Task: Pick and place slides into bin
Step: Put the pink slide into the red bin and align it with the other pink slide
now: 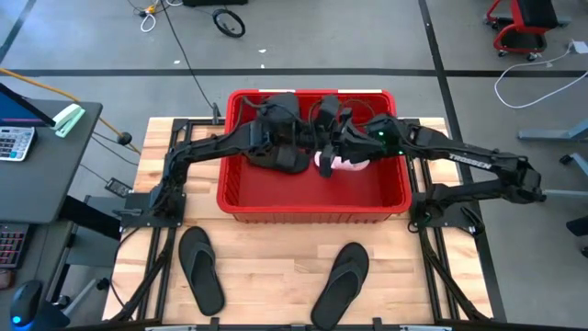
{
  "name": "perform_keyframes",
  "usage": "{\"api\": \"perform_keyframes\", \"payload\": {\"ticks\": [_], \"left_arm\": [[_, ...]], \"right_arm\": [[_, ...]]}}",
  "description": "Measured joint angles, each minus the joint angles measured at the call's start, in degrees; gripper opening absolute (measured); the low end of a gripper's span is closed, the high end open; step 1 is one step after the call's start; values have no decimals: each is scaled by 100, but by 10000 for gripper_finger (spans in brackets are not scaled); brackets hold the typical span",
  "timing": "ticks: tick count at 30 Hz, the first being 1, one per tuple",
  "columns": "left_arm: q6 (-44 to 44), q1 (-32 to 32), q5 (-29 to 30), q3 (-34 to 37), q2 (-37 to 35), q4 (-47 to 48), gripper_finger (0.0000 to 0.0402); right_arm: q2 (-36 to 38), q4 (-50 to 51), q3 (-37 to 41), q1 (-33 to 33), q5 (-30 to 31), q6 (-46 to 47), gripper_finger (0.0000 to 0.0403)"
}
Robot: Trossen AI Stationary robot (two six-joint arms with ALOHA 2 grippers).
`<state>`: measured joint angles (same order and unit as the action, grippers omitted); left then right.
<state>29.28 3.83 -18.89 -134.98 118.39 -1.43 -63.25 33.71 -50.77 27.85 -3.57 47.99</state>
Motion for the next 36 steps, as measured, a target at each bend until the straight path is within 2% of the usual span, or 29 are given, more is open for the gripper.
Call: {"api": "perform_keyframes", "payload": {"ticks": [5, 8, 17, 22, 31, 36], "left_arm": [[0, 122, -406, 0, 0, 503, 30], [0, 179, -671, 0, 0, 557, 30], [-2, 190, -978, 0, 0, 591, 9], [-2, 202, -979, 0, 0, 596, 12], [4, 201, -977, 0, 0, 594, 20], [7, 198, -969, 0, 0, 568, 9]], "right_arm": [[-395, -9, 31, 0, -58, -112, 4], [-524, 7, 31, 5, 200, -241, 16], [-496, -11, 38, 101, 310, -241, 92], [-499, 48, 3, 101, 256, -286, 126], [-506, 119, -994, 153, 271, -1217, 149], [-566, 1127, -1623, 259, 292, -1522, 151]]}}
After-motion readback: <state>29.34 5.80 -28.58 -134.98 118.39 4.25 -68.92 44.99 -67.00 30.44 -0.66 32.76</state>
